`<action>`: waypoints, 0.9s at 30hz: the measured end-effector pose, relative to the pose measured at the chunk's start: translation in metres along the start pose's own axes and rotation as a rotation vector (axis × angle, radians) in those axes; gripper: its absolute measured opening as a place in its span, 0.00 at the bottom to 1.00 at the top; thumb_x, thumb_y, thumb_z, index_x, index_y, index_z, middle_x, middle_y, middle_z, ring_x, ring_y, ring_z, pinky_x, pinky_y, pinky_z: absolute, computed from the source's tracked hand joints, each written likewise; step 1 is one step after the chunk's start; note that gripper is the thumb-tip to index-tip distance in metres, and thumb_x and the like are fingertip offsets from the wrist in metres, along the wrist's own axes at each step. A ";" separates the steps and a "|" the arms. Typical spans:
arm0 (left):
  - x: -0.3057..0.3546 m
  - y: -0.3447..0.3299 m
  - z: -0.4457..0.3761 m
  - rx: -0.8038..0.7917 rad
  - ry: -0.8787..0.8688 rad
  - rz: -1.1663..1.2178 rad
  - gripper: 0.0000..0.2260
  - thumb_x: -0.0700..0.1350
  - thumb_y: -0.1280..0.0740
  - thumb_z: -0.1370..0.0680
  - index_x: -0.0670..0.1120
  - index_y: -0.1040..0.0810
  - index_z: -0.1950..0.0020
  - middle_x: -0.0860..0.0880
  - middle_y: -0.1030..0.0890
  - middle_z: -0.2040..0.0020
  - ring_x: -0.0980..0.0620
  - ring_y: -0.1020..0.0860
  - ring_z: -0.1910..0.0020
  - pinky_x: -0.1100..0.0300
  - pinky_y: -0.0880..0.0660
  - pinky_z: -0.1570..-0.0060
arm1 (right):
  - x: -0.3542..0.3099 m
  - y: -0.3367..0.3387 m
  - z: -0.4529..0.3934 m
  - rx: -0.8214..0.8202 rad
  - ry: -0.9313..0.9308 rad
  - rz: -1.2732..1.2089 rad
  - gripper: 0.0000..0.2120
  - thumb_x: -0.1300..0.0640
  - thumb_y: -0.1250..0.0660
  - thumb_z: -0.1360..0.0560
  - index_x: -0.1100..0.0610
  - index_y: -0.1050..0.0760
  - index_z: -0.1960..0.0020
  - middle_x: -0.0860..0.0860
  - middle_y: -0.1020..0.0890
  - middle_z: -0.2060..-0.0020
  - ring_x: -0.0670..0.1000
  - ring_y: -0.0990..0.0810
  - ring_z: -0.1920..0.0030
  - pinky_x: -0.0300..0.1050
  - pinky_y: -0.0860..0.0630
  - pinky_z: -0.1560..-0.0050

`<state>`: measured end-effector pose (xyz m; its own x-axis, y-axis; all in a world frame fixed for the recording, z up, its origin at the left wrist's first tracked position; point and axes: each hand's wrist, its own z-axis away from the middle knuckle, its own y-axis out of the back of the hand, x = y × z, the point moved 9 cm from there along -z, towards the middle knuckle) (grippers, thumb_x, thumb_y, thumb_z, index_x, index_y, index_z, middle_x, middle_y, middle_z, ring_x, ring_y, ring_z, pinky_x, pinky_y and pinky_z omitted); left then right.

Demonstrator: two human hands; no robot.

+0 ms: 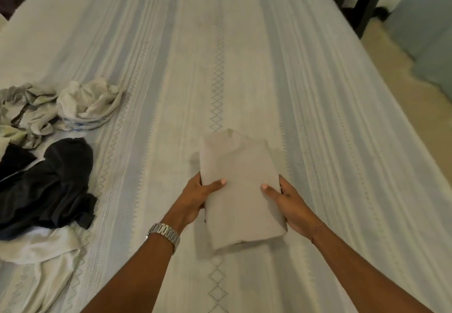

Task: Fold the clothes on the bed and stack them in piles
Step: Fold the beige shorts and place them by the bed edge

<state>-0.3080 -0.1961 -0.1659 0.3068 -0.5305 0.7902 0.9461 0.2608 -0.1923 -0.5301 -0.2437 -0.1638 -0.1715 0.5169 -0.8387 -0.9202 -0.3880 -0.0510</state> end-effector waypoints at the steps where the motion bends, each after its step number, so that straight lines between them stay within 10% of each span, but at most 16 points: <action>1: 0.006 -0.013 -0.006 -0.021 -0.003 0.001 0.23 0.44 0.24 0.25 0.49 0.24 0.31 0.48 0.16 0.39 0.47 0.17 0.42 0.47 0.19 0.44 | -0.008 0.014 0.000 0.006 0.009 0.000 0.17 0.54 0.32 0.18 0.45 0.26 0.31 0.42 0.16 0.40 0.46 0.17 0.40 0.50 0.22 0.35; 11: 0.078 -0.205 -0.102 -0.165 -0.032 0.091 0.26 0.36 0.28 0.25 0.43 0.27 0.28 0.43 0.19 0.35 0.43 0.20 0.36 0.51 0.20 0.40 | -0.110 0.213 -0.035 -0.012 0.100 -0.006 0.27 0.67 0.31 0.21 0.40 0.30 0.31 0.41 0.16 0.41 0.46 0.17 0.42 0.46 0.19 0.41; 18: 0.114 -0.315 -0.205 -0.149 -0.013 -0.061 0.21 0.44 0.27 0.22 0.52 0.25 0.30 0.48 0.17 0.37 0.43 0.19 0.37 0.31 0.26 0.39 | -0.159 0.349 -0.107 0.073 0.148 0.034 0.31 0.67 0.30 0.22 0.43 0.32 0.26 0.41 0.18 0.38 0.45 0.18 0.41 0.48 0.21 0.38; 27: 0.176 -0.381 -0.326 0.005 -0.081 -0.096 0.17 0.47 0.28 0.21 0.53 0.23 0.33 0.50 0.16 0.41 0.49 0.18 0.47 0.56 0.20 0.62 | -0.207 0.429 -0.223 0.165 0.228 0.032 0.31 0.69 0.32 0.22 0.41 0.32 0.27 0.39 0.18 0.40 0.43 0.19 0.41 0.45 0.22 0.38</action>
<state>-0.5810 -0.6518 -0.1430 0.2055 -0.4865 0.8492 0.9701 0.2160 -0.1110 -0.8108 -0.6871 -0.1326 -0.1346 0.3140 -0.9398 -0.9637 -0.2622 0.0504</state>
